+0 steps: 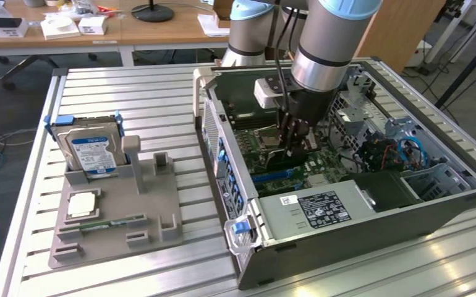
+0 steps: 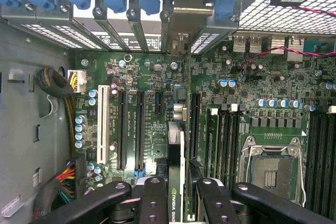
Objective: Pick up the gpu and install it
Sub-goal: 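Insert the gpu into the slot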
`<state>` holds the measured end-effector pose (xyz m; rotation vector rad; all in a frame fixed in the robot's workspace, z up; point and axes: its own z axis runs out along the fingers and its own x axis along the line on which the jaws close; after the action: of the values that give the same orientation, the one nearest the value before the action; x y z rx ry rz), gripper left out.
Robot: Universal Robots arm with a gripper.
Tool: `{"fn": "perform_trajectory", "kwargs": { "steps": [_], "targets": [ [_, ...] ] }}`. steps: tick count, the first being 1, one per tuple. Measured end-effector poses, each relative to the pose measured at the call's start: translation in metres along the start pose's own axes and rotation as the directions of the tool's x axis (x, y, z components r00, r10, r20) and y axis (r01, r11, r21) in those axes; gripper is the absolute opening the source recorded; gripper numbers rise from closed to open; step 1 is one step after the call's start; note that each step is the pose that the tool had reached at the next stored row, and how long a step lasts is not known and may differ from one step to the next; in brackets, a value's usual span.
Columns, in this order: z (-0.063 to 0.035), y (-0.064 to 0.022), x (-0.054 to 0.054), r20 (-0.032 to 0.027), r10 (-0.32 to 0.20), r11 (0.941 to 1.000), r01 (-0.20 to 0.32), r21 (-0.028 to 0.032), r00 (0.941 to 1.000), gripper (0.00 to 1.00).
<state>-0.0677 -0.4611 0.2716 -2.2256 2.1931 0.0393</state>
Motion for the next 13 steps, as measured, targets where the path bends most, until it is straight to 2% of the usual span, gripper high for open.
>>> {"fn": "perform_trajectory", "kwargs": {
  "steps": [13],
  "targets": [
    [0.0018,0.0000,0.0001,0.0000,0.000,1.0000,0.000,0.0000,1.0000,0.26]
  ]
}}
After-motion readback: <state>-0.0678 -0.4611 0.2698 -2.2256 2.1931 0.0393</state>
